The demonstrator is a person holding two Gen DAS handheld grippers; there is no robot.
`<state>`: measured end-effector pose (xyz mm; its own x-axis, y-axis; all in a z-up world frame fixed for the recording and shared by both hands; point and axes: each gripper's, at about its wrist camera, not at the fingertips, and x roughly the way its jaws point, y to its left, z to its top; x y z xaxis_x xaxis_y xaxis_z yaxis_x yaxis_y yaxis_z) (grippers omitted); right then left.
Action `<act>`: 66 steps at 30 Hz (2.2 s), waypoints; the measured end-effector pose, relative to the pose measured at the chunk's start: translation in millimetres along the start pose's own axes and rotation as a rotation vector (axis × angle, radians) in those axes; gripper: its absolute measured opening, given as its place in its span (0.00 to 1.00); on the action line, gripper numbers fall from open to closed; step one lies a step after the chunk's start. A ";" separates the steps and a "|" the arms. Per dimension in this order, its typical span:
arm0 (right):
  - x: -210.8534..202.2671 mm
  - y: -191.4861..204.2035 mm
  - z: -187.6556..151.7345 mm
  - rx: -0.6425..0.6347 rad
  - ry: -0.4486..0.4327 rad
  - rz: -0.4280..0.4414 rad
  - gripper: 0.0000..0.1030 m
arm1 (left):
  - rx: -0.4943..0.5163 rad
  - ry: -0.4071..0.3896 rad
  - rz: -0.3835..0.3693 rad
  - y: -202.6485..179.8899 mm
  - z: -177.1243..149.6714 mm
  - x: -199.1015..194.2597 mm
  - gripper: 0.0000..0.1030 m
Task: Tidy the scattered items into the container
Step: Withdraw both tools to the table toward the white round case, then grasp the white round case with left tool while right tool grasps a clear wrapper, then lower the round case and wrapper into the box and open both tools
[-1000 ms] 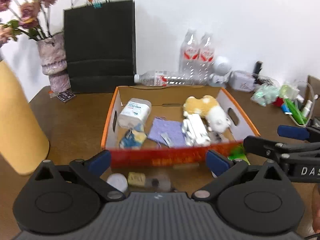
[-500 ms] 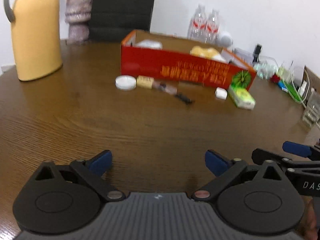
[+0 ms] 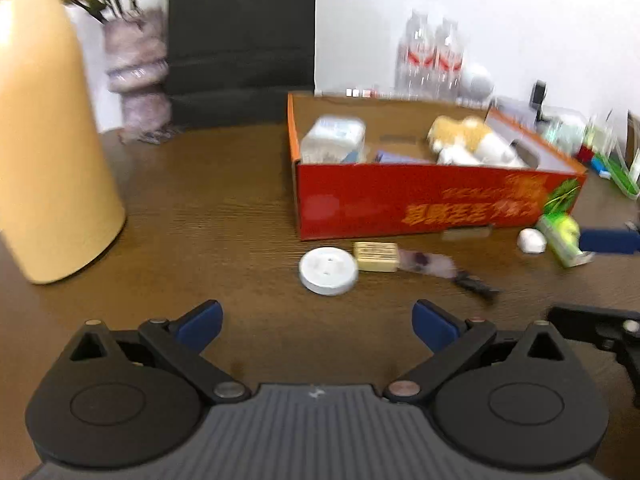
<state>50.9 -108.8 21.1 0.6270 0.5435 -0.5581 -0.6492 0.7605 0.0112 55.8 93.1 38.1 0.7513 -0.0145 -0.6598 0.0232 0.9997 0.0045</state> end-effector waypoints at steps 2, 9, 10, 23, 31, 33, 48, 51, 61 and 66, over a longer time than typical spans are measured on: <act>30.4 0.4 11.4 -0.017 0.051 0.023 0.68 | 0.013 0.019 -0.042 7.7 8.1 15.3 1.00; 84.6 -3.5 18.5 -0.054 0.110 0.059 0.53 | 0.067 0.046 -0.101 15.7 16.8 39.0 0.77; 86.5 -5.3 18.9 -0.047 0.105 0.077 0.47 | 0.072 0.034 -0.113 15.4 15.9 38.7 0.75; 56.8 -9.9 25.6 -0.001 0.066 0.024 0.12 | 0.070 0.018 -0.051 -1.1 11.2 28.9 0.39; -30.9 -17.1 7.7 0.105 -0.044 -0.036 0.12 | -0.083 -0.110 -0.028 -28.5 -24.4 -50.6 0.39; -41.4 -17.5 -12.8 0.163 -0.015 -0.040 0.12 | -0.128 -0.102 -0.083 -39.2 -34.3 -61.5 0.39; -68.3 -38.7 -10.4 0.221 -0.056 -0.062 0.12 | -0.032 -0.170 -0.093 -62.8 20.7 -58.9 0.39; -59.4 -58.7 42.2 0.252 -0.112 -0.065 0.12 | -0.016 -0.161 -0.082 -42.8 74.7 -35.9 0.39; 95.4 -111.6 134.3 0.428 0.309 -0.008 0.15 | -0.048 0.213 -0.054 -17.8 147.9 91.1 0.51; 129.3 -123.8 124.0 0.512 0.405 -0.043 0.37 | 0.014 0.254 -0.074 -22.1 154.3 90.9 0.80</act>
<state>265.7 -88.6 50.5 0.3712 0.4086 -0.8338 -0.2774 0.9058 0.3203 225.4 66.8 93.9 0.5579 -0.0811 -0.8259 0.0824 0.9957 -0.0421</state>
